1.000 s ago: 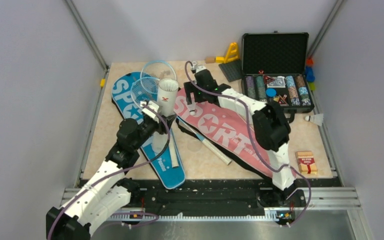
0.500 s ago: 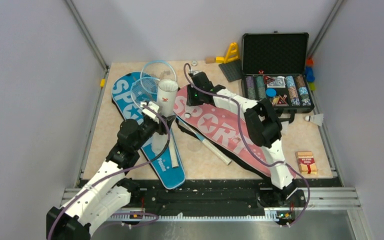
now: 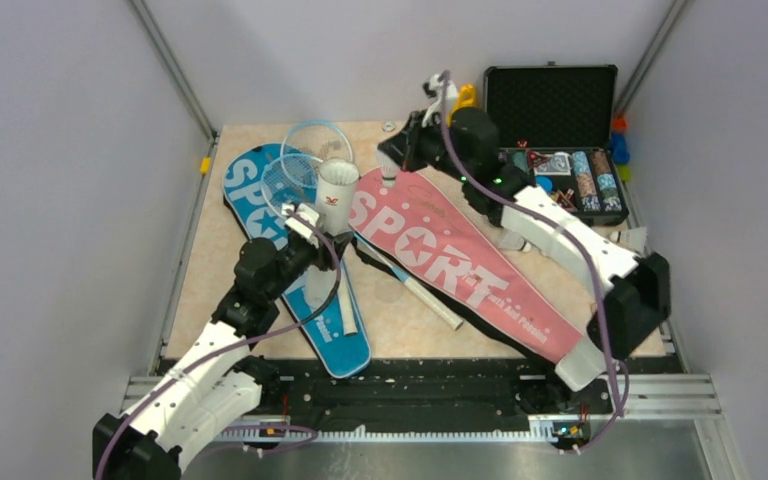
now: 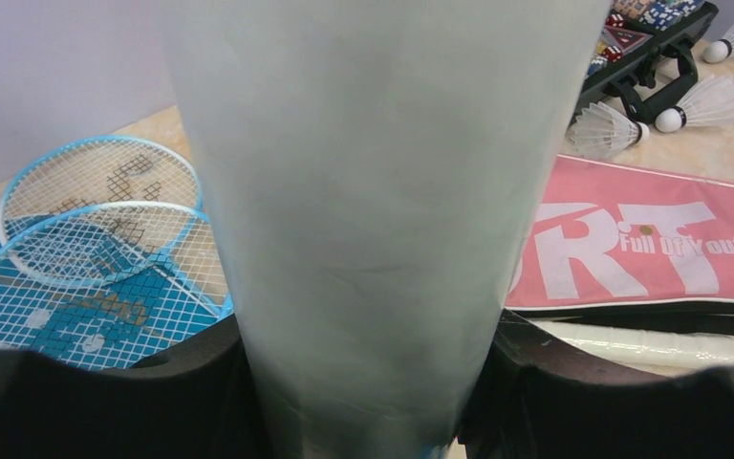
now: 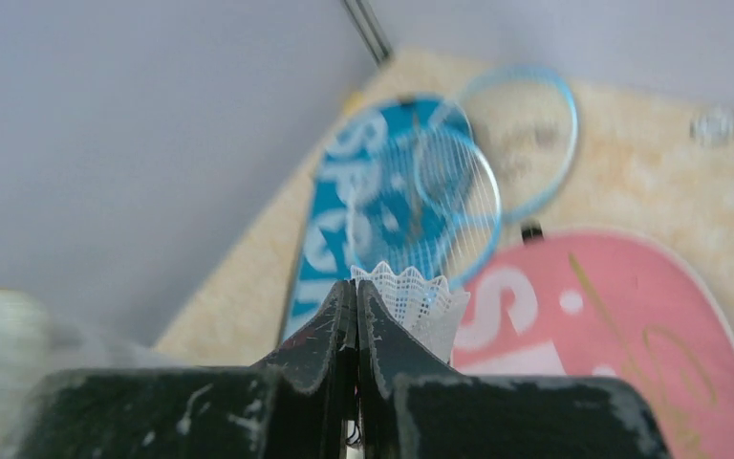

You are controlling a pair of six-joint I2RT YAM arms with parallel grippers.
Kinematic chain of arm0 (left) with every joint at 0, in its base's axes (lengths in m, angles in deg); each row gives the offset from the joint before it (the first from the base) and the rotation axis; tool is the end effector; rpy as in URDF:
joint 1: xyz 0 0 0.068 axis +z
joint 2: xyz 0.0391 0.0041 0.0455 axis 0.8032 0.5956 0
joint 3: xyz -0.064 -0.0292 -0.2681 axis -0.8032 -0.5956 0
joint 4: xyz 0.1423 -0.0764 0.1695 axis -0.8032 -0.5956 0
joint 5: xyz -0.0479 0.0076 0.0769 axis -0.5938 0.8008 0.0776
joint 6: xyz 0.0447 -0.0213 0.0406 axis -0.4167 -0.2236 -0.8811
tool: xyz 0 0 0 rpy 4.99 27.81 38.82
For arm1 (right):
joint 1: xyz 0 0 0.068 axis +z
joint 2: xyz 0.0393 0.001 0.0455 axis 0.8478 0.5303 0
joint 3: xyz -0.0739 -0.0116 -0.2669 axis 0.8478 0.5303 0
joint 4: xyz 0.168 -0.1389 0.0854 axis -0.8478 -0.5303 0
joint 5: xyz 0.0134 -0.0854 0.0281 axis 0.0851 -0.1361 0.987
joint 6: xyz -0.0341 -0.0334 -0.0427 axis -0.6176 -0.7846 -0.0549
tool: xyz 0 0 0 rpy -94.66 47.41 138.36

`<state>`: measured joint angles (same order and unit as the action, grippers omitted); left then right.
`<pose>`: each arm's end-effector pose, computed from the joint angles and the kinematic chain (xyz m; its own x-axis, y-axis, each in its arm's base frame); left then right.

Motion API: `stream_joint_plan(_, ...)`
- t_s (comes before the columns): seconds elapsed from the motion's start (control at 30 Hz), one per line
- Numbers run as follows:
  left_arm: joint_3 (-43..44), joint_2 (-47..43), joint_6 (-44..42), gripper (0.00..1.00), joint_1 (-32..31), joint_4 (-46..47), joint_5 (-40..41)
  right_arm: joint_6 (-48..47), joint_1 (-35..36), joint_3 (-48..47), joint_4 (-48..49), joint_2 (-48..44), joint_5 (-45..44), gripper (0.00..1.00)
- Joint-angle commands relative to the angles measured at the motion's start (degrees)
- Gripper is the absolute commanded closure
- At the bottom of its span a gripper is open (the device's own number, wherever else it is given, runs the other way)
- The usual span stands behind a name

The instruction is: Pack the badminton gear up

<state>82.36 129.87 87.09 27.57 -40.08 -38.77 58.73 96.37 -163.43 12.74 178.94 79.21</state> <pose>0.1488 -0.0827 0.2990 -0.0024 0.0550 -0.9985 0.5990 0.7996 0.0426 0.2983 0.2464 0.3823 -0.4579 0.1678 -0.8730 -0.5987 0.6677 0.4424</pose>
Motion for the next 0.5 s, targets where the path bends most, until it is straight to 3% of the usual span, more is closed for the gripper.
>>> stream_joint_plan(0.0,2.5,0.7,1.4,0.7,0.0,2.5,-4.3,-3.7,0.8,0.4,15.7,-10.8,3.7,1.0)
stream_joint_plan(0.13,3.3,1.8,2.0,0.7,0.0,3.5,-6.2,-3.8,3.1,-1.3,22.6,-13.4,6.4,1.0)
stream_joint_plan(0.47,4.2,3.5,2.7,0.7,0.0,6.0,-7.5,-3.5,9.8,-2.1,26.1,-9.1,11.3,1.0)
